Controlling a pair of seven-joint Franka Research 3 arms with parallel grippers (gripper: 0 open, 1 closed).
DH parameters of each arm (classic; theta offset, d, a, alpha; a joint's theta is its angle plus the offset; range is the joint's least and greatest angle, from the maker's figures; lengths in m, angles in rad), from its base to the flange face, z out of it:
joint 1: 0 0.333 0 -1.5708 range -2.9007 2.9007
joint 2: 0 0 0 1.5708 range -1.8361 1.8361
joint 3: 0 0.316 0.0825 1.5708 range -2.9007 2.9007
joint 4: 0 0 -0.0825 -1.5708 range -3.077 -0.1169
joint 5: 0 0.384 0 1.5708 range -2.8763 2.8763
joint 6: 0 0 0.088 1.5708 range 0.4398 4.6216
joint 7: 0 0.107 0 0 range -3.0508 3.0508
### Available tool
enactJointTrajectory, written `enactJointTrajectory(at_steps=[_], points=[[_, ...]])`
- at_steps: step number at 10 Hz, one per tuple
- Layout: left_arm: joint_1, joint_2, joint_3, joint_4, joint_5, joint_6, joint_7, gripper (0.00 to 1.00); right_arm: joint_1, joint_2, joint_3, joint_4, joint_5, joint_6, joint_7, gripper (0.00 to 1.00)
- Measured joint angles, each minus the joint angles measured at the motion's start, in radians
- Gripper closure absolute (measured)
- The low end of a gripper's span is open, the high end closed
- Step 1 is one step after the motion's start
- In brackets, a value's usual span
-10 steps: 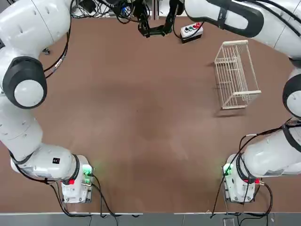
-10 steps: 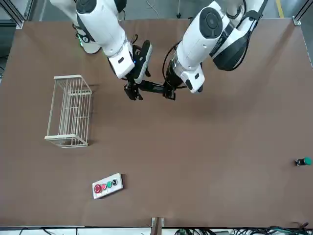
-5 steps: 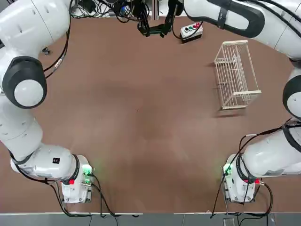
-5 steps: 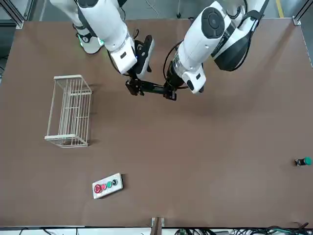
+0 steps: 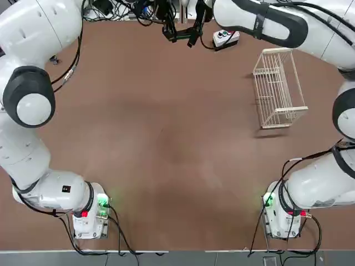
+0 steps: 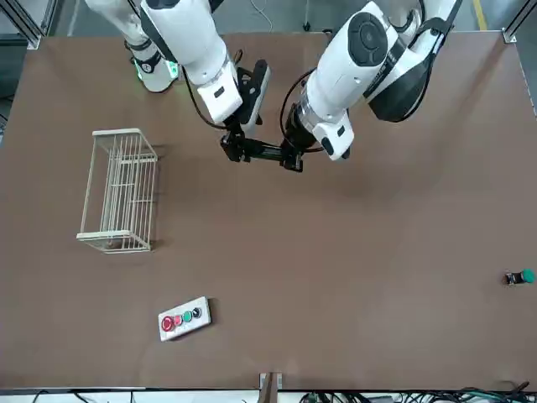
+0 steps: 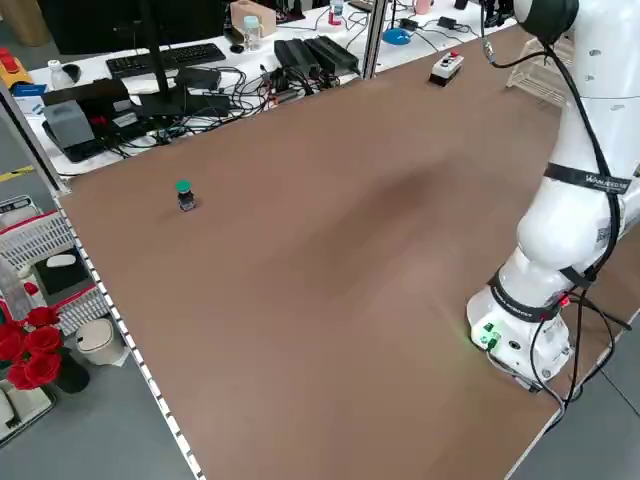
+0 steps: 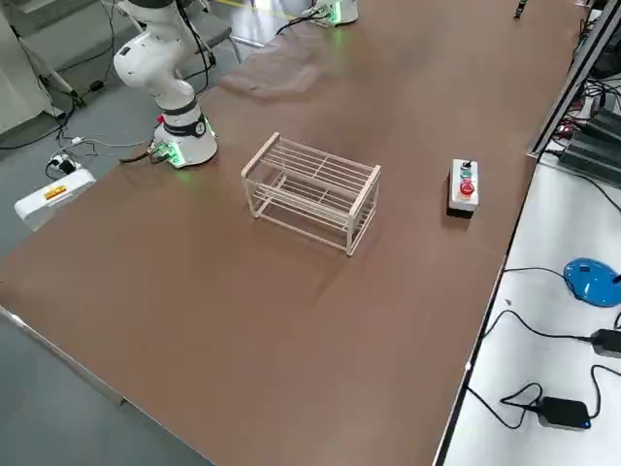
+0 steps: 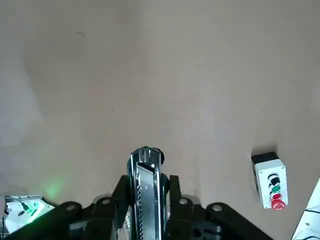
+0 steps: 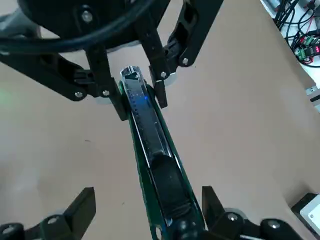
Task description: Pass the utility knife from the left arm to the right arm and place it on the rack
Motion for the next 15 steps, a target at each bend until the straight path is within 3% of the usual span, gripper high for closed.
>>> enactJointTrajectory(at_steps=[6, 13, 15], points=[[0.000, -0.002, -0.001, 0.005, -0.002, -0.029, 0.011, 0.65, -0.002, 0.005, -0.003, 0.008, -0.020, 0.003, 0.012, 0.49], [0.003, -0.002, 0.000, 0.009, -0.002, -0.026, 0.047, 0.63, -0.001, 0.006, 0.000, 0.012, -0.018, -0.007, 0.011, 0.53], [0.009, -0.002, 0.001, 0.032, -0.002, -0.012, 0.025, 0.36, 0.000, 0.008, 0.003, 0.012, -0.018, -0.009, 0.032, 0.57]])
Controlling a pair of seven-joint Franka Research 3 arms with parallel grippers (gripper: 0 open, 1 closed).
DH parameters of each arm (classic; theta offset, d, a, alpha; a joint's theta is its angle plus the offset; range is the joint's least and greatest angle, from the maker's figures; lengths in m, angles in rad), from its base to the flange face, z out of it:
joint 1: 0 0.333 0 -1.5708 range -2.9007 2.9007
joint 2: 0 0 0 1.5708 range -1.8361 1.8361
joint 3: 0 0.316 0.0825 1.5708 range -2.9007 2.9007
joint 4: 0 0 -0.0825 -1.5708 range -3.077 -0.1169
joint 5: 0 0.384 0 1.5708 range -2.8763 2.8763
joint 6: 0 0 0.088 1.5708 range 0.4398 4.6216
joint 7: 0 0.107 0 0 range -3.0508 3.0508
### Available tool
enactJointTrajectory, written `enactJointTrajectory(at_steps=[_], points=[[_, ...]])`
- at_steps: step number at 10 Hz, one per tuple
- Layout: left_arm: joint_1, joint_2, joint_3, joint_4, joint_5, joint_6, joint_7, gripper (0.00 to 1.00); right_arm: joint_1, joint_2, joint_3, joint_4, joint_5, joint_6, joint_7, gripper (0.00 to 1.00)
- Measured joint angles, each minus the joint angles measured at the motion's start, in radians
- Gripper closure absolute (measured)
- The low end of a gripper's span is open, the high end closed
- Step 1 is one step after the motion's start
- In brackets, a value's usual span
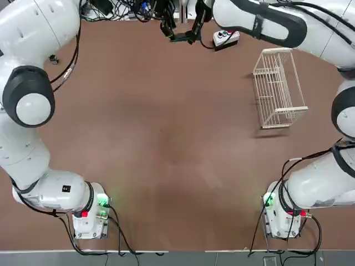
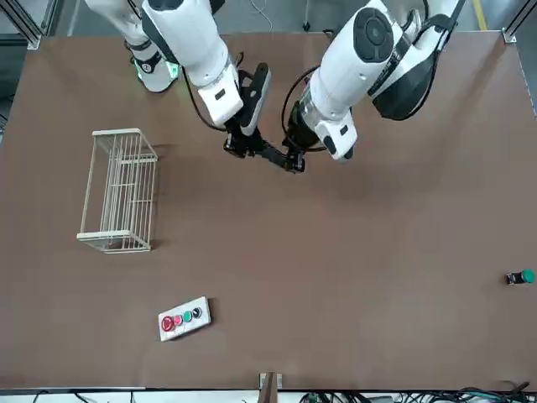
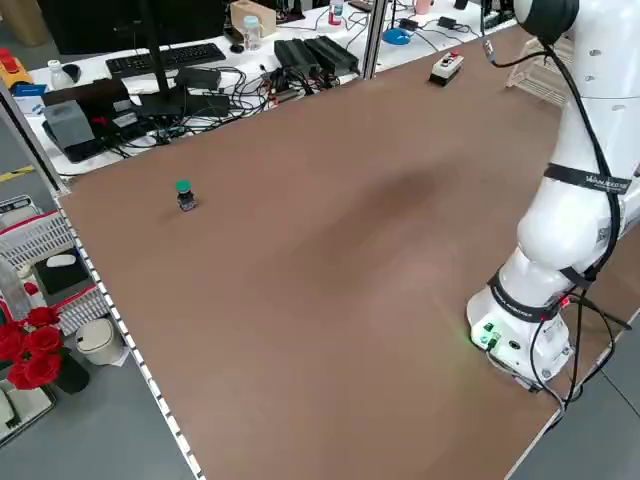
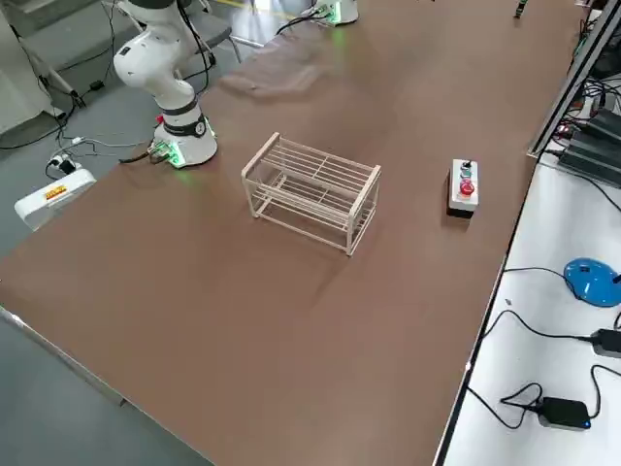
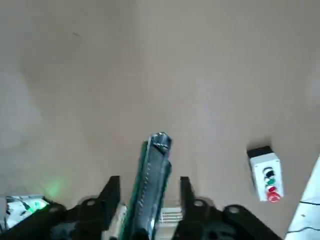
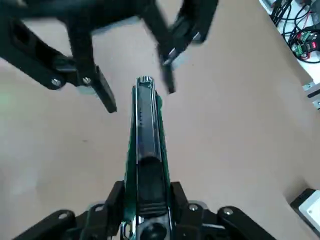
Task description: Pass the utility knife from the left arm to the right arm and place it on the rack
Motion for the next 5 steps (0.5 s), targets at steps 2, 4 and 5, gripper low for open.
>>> enactJointTrajectory(at_steps=[2, 4, 5], points=[[0.002, 0.000, 0.000, 0.008, 0.000, 0.000, -0.003, 0.09, 0.000, 0.002, 0.000, 0.000, 0.000, 0.000, 0.007, 0.57], [0.022, -0.001, -0.001, 0.008, 0.000, -0.005, -0.006, 0.00, 0.000, 0.003, 0.000, 0.000, 0.000, -0.009, 0.014, 0.57], [0.049, -0.008, -0.001, 0.009, 0.000, -0.021, 0.006, 0.00, -0.002, 0.003, -0.001, 0.001, 0.000, -0.028, 0.028, 0.57]])
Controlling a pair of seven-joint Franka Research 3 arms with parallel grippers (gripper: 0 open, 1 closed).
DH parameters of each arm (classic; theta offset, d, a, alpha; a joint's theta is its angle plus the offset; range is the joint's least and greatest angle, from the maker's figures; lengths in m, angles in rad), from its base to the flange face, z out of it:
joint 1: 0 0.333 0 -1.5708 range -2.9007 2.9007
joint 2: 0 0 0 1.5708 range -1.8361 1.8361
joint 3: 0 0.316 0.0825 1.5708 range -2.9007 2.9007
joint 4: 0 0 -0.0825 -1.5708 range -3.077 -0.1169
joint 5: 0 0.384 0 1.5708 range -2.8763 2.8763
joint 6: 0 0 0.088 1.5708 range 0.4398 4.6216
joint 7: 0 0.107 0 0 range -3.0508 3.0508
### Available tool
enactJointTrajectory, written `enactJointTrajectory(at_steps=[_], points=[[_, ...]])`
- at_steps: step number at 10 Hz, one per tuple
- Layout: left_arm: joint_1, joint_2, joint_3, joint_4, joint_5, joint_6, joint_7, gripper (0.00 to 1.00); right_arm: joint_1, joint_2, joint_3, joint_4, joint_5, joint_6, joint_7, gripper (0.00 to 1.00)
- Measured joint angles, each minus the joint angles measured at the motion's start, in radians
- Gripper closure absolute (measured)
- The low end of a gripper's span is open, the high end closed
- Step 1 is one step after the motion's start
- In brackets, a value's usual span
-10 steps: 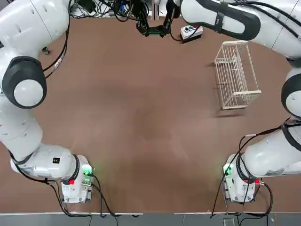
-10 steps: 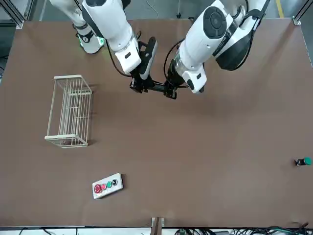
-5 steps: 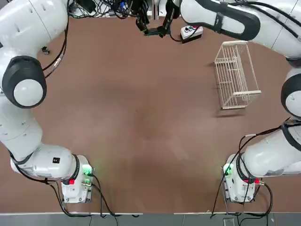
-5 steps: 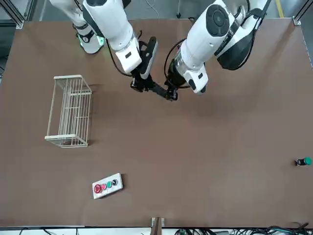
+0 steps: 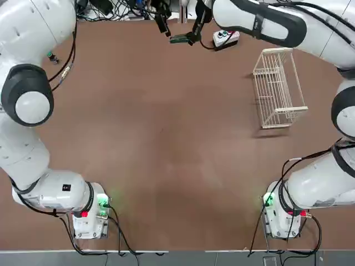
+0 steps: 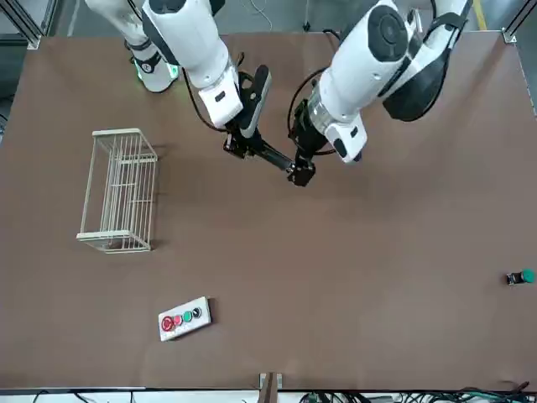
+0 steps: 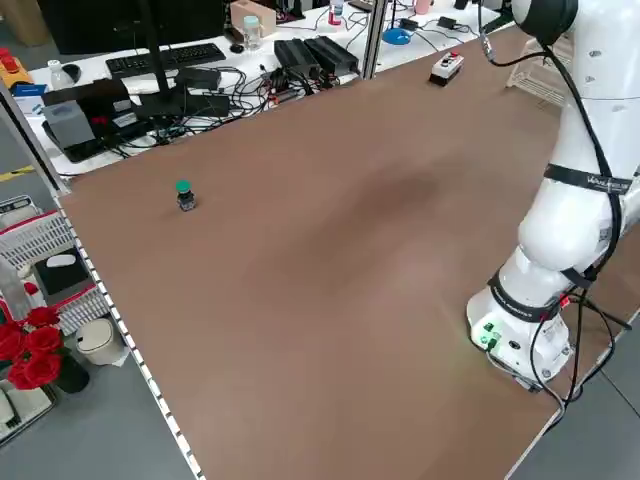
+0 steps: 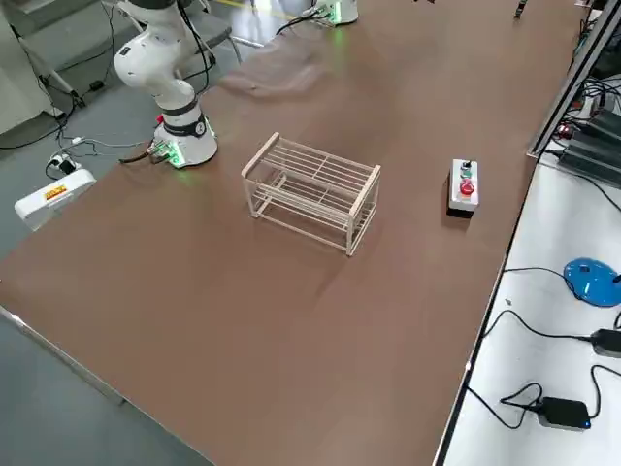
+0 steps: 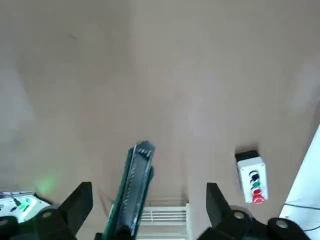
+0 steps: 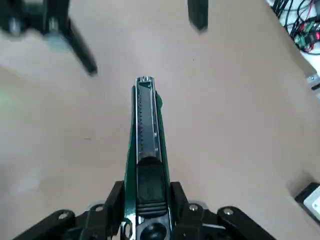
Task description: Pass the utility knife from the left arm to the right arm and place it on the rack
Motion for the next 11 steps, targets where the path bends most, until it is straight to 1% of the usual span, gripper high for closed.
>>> enactJointTrajectory(at_steps=[2, 3, 4, 6, 8, 9, 11], points=[[0.075, -0.029, -0.001, 0.002, 0.000, -0.059, 0.084, 0.00, -0.012, -0.007, -0.005, 0.010, -0.001, -0.081, 0.091, 0.57], [0.120, -0.040, -0.001, 0.002, 0.000, -0.099, 0.147, 0.00, -0.018, -0.026, -0.019, 0.017, -0.001, -0.127, 0.155, 0.57], [0.164, -0.045, 0.000, 0.002, -0.001, -0.139, 0.220, 0.00, -0.021, -0.057, -0.043, 0.018, -0.001, -0.164, 0.198, 0.57], [0.247, -0.045, 0.001, 0.000, -0.001, -0.200, 0.384, 0.00, -0.027, -0.131, -0.123, 0.015, -0.001, -0.244, 0.242, 0.57], [0.341, -0.047, 0.001, -0.008, -0.001, -0.217, 0.560, 0.00, -0.033, -0.209, -0.223, -0.020, 0.000, -0.291, 0.252, 0.57], [0.392, -0.051, 0.001, -0.015, -0.001, -0.222, 0.661, 0.00, -0.034, -0.249, -0.275, -0.055, 0.006, -0.302, 0.257, 0.57], [0.468, -0.059, 0.002, -0.032, 0.015, -0.231, 0.859, 0.00, -0.034, -0.349, -0.395, -0.157, 0.027, -0.307, 0.260, 0.57]])
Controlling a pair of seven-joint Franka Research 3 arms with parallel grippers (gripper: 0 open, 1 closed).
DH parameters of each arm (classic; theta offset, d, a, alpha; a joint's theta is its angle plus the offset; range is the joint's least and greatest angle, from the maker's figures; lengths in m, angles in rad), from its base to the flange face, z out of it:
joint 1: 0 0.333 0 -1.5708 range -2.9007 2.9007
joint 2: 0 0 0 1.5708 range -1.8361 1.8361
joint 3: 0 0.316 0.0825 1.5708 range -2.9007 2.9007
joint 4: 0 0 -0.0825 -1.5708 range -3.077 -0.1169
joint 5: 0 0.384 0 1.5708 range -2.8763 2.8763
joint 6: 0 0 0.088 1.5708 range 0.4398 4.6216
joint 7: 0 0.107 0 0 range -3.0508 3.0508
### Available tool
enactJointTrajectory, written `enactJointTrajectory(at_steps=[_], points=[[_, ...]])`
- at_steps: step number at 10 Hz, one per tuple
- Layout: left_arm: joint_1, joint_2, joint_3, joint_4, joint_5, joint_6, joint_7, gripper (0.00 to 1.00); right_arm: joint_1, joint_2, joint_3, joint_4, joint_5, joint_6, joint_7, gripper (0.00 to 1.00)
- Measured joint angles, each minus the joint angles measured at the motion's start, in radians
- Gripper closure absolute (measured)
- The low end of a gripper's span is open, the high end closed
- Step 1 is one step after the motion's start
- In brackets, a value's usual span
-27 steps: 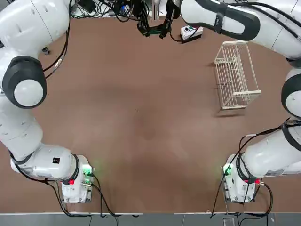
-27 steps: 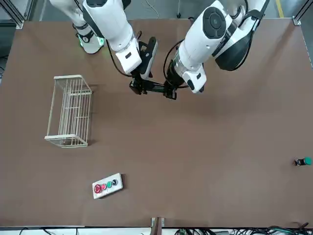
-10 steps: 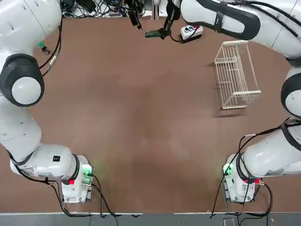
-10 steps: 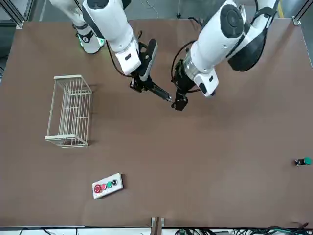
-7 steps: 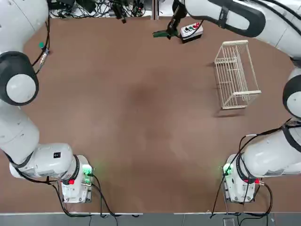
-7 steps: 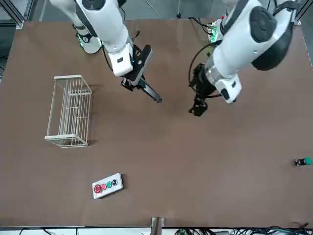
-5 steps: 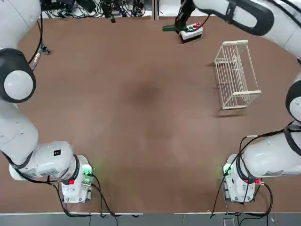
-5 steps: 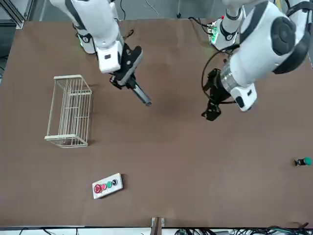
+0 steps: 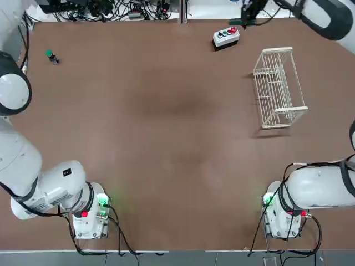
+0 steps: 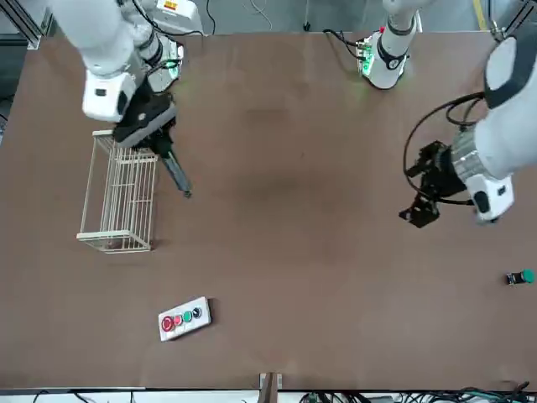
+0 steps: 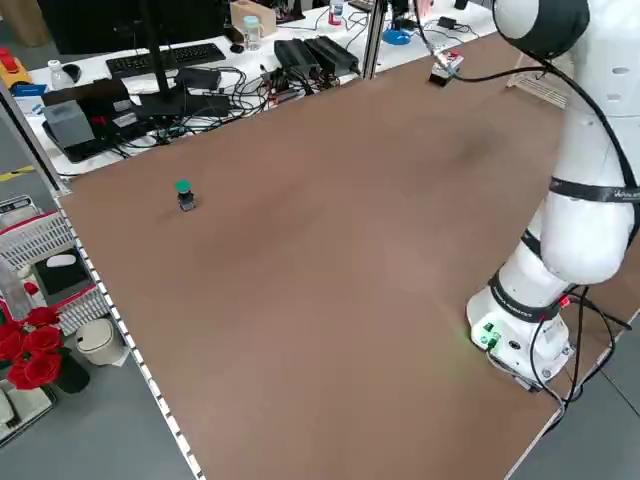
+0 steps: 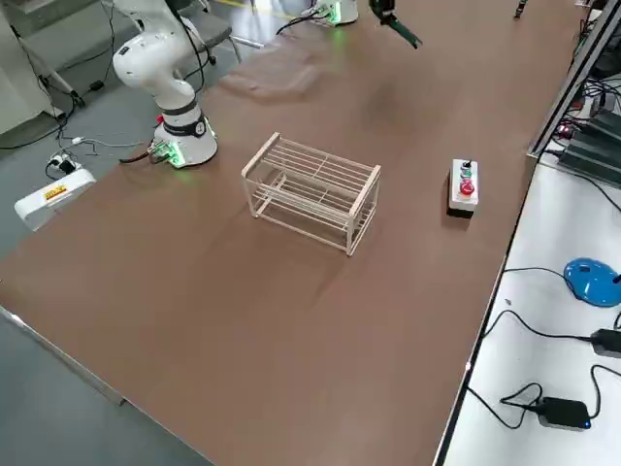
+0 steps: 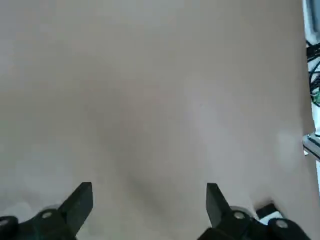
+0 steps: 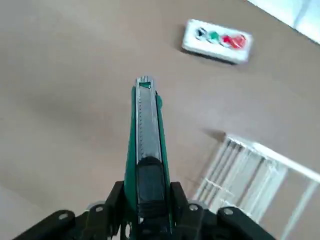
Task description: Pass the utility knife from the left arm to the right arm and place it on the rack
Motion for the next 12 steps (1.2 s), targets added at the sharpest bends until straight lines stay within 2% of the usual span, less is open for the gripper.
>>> enactJointTrajectory(at_steps=[2, 4, 6, 9, 10, 12], points=[[0.042, -0.005, 0.001, -0.005, 0.049, -0.044, 0.193, 0.00, -0.002, -0.082, -0.122, -0.104, 0.006, 0.000, -0.001, 0.57], [0.067, -0.031, 0.001, -0.004, 0.065, -0.103, 0.406, 0.00, -0.002, -0.115, -0.217, -0.190, 0.007, 0.018, -0.006, 0.57], [0.089, -0.077, 0.002, -0.004, 0.066, -0.161, 0.596, 0.00, -0.003, -0.128, -0.301, -0.279, 0.008, 0.088, -0.062, 0.57], [0.122, -0.137, 0.019, -0.003, 0.067, -0.196, 0.943, 0.00, -0.003, -0.158, -0.385, -0.452, 0.008, 0.249, -0.155, 0.57], [0.101, -0.155, 0.064, -0.003, 0.058, -0.199, 0.996, 0.00, -0.003, -0.167, -0.401, -0.504, 0.008, 0.294, -0.172, 0.57], [-0.068, -0.205, 0.260, -0.002, 0.032, -0.211, 1.102, 0.00, -0.002, -0.177, -0.407, -0.581, 0.008, 0.364, -0.180, 0.57]])
